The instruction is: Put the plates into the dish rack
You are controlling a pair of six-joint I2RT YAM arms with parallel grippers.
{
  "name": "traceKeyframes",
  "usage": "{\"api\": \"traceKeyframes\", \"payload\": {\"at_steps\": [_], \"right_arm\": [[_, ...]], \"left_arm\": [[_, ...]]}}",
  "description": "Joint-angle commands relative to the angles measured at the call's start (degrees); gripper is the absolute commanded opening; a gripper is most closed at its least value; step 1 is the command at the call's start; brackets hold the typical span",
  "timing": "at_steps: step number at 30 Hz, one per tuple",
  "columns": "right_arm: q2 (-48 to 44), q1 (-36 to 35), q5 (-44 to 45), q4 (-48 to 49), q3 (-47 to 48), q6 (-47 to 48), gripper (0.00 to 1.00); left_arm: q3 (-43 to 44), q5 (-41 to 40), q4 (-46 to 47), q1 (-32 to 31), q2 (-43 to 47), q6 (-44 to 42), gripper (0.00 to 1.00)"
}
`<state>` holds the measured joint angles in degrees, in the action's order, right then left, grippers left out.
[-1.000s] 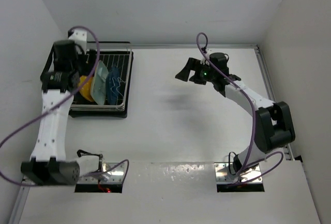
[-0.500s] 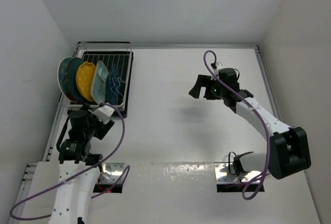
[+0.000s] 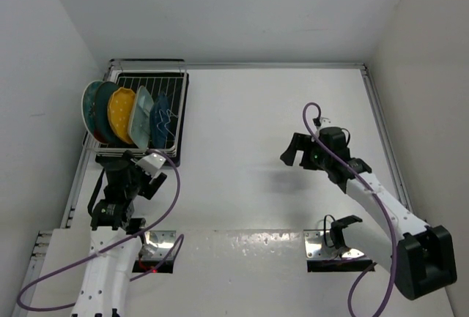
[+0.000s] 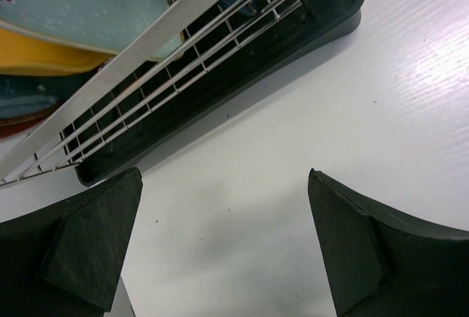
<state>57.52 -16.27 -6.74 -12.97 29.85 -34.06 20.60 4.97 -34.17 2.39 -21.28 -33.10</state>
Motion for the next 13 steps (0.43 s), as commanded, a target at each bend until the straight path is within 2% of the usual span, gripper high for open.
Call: {"api": "traceKeyframes", "payload": {"at_steps": [1, 13], "right_arm": [[-3.37, -0.16, 2.35, 0.4, -1.54, -1.88, 1.0], [-6.63, -0.6, 2.35, -1.0, -5.15, -3.2, 1.0]], "left_arm": [[-0.03, 2.23, 3.32, 0.07, 0.01, 0.5, 0.99], [0.49, 4.52, 2.27, 0.07, -1.66, -1.18, 0.99]]}}
